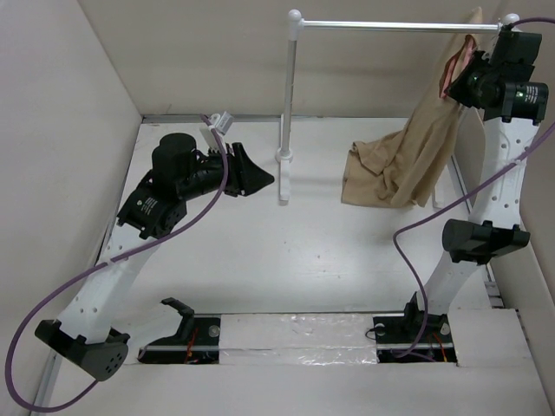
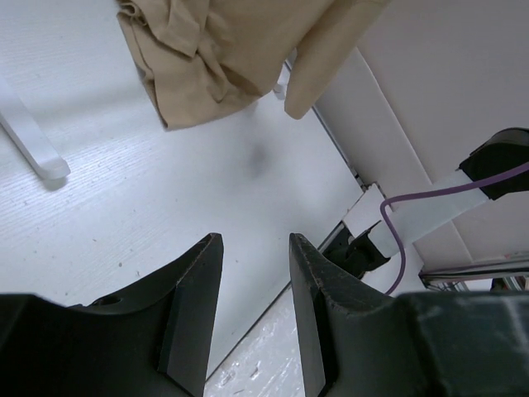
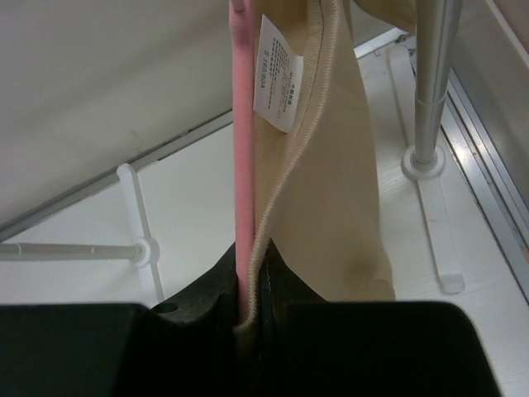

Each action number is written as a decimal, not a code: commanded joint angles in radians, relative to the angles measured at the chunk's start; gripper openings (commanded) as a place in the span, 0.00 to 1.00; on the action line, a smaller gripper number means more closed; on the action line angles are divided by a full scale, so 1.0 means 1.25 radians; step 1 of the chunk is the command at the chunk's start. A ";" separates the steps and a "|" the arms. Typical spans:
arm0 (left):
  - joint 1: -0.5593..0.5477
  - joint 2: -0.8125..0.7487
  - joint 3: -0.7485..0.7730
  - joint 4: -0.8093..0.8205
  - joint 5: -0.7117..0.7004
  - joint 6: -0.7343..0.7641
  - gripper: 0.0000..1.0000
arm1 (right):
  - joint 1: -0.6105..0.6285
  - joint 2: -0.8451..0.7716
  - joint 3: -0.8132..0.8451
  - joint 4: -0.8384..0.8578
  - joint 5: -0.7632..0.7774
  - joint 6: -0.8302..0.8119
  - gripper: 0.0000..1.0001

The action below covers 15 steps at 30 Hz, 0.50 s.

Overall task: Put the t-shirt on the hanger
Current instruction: Place the hanger at the clothesline.

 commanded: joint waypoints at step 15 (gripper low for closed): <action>-0.004 0.044 -0.006 0.057 -0.001 -0.015 0.34 | -0.034 0.078 0.033 0.208 -0.077 0.032 0.00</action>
